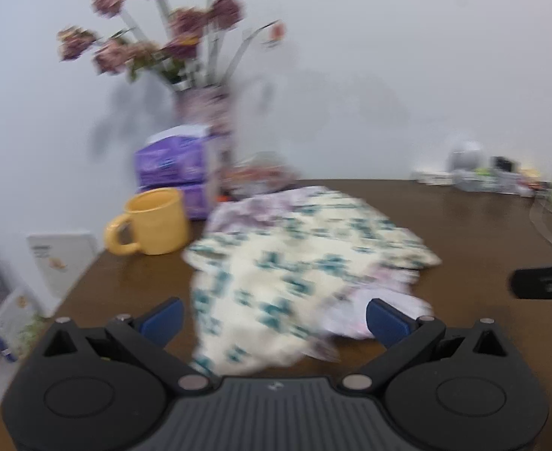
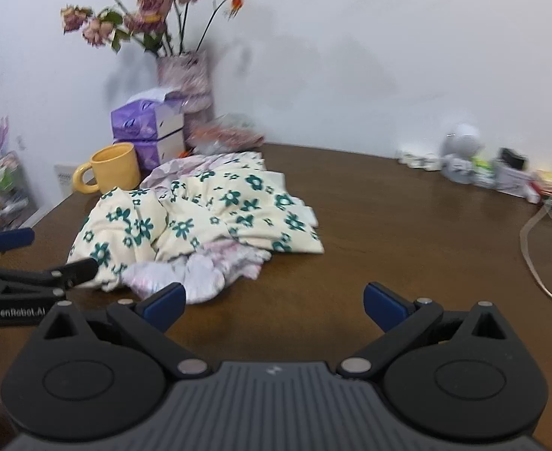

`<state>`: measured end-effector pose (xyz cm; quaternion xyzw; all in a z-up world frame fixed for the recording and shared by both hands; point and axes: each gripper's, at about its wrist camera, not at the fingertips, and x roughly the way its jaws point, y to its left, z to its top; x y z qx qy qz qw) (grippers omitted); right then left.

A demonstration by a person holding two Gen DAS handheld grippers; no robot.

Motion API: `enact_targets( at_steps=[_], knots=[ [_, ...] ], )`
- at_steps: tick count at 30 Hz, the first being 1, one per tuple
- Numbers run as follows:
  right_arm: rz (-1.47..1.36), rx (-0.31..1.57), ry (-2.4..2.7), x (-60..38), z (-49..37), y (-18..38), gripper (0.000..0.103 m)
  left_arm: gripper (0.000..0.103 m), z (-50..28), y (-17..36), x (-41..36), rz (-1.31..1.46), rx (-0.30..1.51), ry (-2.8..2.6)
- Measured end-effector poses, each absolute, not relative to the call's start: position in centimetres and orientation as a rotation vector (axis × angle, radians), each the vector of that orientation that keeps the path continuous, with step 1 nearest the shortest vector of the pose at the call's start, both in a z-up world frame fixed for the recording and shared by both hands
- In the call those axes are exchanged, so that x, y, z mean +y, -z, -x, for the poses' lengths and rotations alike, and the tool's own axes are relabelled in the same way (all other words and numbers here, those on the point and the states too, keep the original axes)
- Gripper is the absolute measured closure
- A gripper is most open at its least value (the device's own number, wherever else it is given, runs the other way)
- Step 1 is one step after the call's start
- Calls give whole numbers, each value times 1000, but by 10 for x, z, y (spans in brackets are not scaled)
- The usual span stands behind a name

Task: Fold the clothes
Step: 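Reach both tools to the cream floral shirt and grasp its edges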

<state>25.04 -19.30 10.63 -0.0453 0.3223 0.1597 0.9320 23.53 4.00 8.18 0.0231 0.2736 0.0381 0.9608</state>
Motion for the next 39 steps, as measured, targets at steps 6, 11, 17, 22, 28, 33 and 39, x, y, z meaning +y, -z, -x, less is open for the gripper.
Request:
enact_targets(
  at_steps=[6, 11, 17, 22, 28, 33, 39],
  knots=[
    [42, 766, -389, -158, -337, -87, 0, 0, -287, -57, 63, -26, 645, -149],
    [-78, 870, -404, -142, -386, -61, 4, 0, -304, -44, 72, 22, 683, -134],
    [-298, 1003, -437, -138, -416, -36, 22, 0, -315, -36, 80, 91, 700, -103],
    [-443, 980, -442, -144, -419, -32, 31, 9, -320, -30, 91, 184, 721, -55],
    [-529, 929, -453, -157, -420, -35, 48, 22, -313, -34, 92, 192, 701, -20],
    [-525, 923, -429, -155, -423, -29, 73, 28, -315, -36, 95, 213, 704, -5],
    [-571, 866, -468, -157, -419, -30, 90, 77, -309, -41, 105, 248, 666, 60]
  ],
)
